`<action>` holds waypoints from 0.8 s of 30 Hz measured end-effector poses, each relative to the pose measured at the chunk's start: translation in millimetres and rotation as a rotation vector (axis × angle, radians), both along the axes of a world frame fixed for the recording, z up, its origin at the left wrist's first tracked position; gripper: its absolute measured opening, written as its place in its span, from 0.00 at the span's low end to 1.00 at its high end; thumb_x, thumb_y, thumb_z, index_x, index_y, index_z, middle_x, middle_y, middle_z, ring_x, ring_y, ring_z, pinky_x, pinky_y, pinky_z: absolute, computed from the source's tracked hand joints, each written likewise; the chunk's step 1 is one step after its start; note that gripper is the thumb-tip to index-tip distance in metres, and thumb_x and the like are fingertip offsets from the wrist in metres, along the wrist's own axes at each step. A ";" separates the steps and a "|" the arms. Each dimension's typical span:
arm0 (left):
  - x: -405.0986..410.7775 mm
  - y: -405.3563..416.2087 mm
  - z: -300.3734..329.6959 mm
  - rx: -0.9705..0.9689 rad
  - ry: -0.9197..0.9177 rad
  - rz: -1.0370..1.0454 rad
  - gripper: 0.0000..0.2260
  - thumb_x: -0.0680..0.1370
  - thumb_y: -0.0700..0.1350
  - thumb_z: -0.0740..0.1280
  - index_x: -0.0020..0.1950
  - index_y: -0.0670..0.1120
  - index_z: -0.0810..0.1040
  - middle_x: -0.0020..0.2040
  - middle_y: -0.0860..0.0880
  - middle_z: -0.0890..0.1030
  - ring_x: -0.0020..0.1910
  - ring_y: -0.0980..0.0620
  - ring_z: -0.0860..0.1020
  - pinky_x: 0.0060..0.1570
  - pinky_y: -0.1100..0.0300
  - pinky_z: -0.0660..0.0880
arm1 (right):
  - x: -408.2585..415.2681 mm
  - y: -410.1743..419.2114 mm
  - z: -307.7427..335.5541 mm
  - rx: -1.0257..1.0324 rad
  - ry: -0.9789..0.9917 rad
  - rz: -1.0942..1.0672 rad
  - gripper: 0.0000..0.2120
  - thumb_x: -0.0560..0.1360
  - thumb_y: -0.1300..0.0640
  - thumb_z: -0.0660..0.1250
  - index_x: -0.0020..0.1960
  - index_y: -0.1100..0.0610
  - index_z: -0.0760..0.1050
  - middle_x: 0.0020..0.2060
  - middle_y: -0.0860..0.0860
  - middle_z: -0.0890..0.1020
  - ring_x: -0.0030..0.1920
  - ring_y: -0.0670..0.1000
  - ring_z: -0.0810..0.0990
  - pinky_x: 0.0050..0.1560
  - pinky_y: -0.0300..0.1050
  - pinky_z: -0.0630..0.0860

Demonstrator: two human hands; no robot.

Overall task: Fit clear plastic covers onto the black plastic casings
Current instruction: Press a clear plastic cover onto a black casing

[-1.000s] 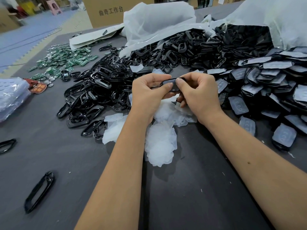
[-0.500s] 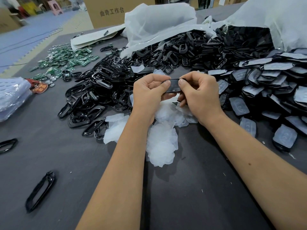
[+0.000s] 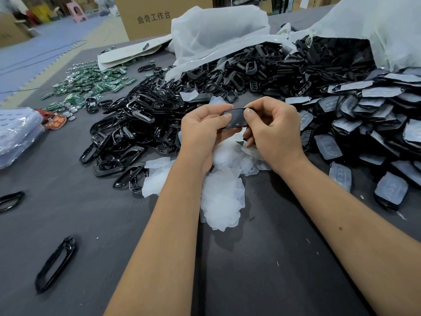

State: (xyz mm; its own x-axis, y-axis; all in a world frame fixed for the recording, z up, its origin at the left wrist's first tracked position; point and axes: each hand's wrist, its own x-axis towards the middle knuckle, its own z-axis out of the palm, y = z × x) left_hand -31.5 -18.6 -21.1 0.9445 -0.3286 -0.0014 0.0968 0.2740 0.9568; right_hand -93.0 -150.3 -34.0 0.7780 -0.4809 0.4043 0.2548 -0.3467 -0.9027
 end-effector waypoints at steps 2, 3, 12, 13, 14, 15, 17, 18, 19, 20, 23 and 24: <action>1.1 0.9 0.9 -0.010 0.028 -0.019 0.08 0.77 0.29 0.69 0.49 0.39 0.84 0.41 0.42 0.86 0.42 0.47 0.86 0.42 0.59 0.83 | 0.4 -0.2 -0.4 0.002 -0.001 -0.003 0.06 0.81 0.62 0.68 0.46 0.58 0.81 0.28 0.53 0.81 0.26 0.52 0.82 0.26 0.47 0.79; 1.7 1.2 1.4 -0.013 0.039 -0.024 0.08 0.77 0.29 0.69 0.49 0.39 0.84 0.41 0.42 0.86 0.42 0.47 0.86 0.41 0.59 0.83 | 0.5 -0.4 -0.7 0.002 0.000 -0.003 0.06 0.81 0.62 0.68 0.46 0.58 0.81 0.28 0.53 0.81 0.27 0.53 0.82 0.26 0.47 0.79; 0.0 -1.8 3.5 0.048 0.070 0.019 0.07 0.74 0.30 0.73 0.43 0.42 0.83 0.38 0.44 0.84 0.36 0.51 0.83 0.37 0.62 0.81 | 0.0 0.9 -1.2 -0.062 -0.015 -0.013 0.06 0.80 0.62 0.68 0.45 0.56 0.81 0.30 0.51 0.82 0.28 0.53 0.83 0.25 0.49 0.80; 0.4 -1.7 3.9 0.042 0.081 0.019 0.08 0.74 0.29 0.73 0.43 0.41 0.83 0.37 0.44 0.84 0.35 0.51 0.83 0.37 0.62 0.81 | 0.1 1.1 -1.2 -0.066 -0.017 -0.013 0.06 0.80 0.62 0.68 0.45 0.56 0.81 0.30 0.51 0.82 0.27 0.53 0.83 0.25 0.48 0.79; 0.8 -1.5 4.3 0.034 0.093 0.018 0.08 0.74 0.29 0.72 0.43 0.41 0.83 0.37 0.44 0.83 0.34 0.51 0.83 0.37 0.62 0.81 | 0.2 1.3 -1.1 -0.067 -0.018 -0.013 0.06 0.80 0.62 0.68 0.45 0.56 0.81 0.30 0.51 0.81 0.27 0.53 0.83 0.25 0.48 0.79; 1.1 -1.3 4.7 0.026 0.102 0.018 0.08 0.74 0.28 0.72 0.43 0.40 0.83 0.37 0.44 0.83 0.34 0.52 0.83 0.36 0.62 0.81 | 0.4 1.5 -1.1 -0.064 -0.019 -0.013 0.06 0.80 0.62 0.68 0.46 0.57 0.81 0.29 0.51 0.81 0.27 0.53 0.82 0.25 0.47 0.79; 1.8 -1.4 5.0 0.013 0.114 0.018 0.08 0.75 0.27 0.71 0.44 0.40 0.84 0.37 0.43 0.84 0.34 0.51 0.83 0.36 0.62 0.81 | 0.6 1.4 -0.9 -0.056 -0.018 -0.010 0.05 0.80 0.62 0.68 0.46 0.58 0.81 0.29 0.51 0.81 0.26 0.52 0.82 0.25 0.46 0.79; 2.0 -1.5 5.0 0.009 0.117 0.017 0.08 0.75 0.27 0.70 0.44 0.39 0.84 0.37 0.43 0.84 0.34 0.51 0.84 0.36 0.62 0.81 | 0.6 1.4 -0.8 -0.053 -0.017 -0.009 0.05 0.80 0.62 0.68 0.46 0.58 0.81 0.29 0.52 0.81 0.26 0.52 0.82 0.25 0.46 0.78; 2.4 -1.5 5.2 0.005 0.121 0.015 0.09 0.75 0.27 0.70 0.44 0.39 0.84 0.38 0.42 0.84 0.35 0.50 0.84 0.36 0.61 0.81 | 0.5 1.2 -0.5 -0.050 -0.017 -0.008 0.05 0.80 0.62 0.68 0.46 0.58 0.81 0.29 0.52 0.81 0.26 0.52 0.81 0.25 0.46 0.78; 2.8 -1.5 5.2 0.003 0.127 0.013 0.09 0.76 0.27 0.69 0.43 0.40 0.85 0.38 0.42 0.85 0.36 0.49 0.85 0.36 0.61 0.81 | 0.4 1.2 -0.3 -0.048 -0.018 -0.007 0.06 0.80 0.63 0.68 0.46 0.58 0.81 0.29 0.52 0.81 0.26 0.51 0.81 0.25 0.45 0.78; 3.9 -0.3 5.1 0.005 0.138 -0.008 0.10 0.77 0.27 0.67 0.45 0.39 0.85 0.39 0.42 0.86 0.37 0.49 0.85 0.36 0.61 0.81 | 0.1 1.2 -0.1 -0.037 -0.016 -0.006 0.06 0.80 0.63 0.68 0.46 0.59 0.81 0.28 0.52 0.81 0.26 0.51 0.81 0.25 0.45 0.78; 3.8 0.2 5.3 0.005 0.137 -0.017 0.10 0.78 0.27 0.66 0.46 0.39 0.84 0.39 0.42 0.86 0.37 0.49 0.85 0.36 0.61 0.81 | 0.1 1.3 0.0 -0.036 -0.014 -0.007 0.06 0.80 0.63 0.68 0.46 0.59 0.81 0.28 0.53 0.81 0.26 0.52 0.81 0.25 0.45 0.78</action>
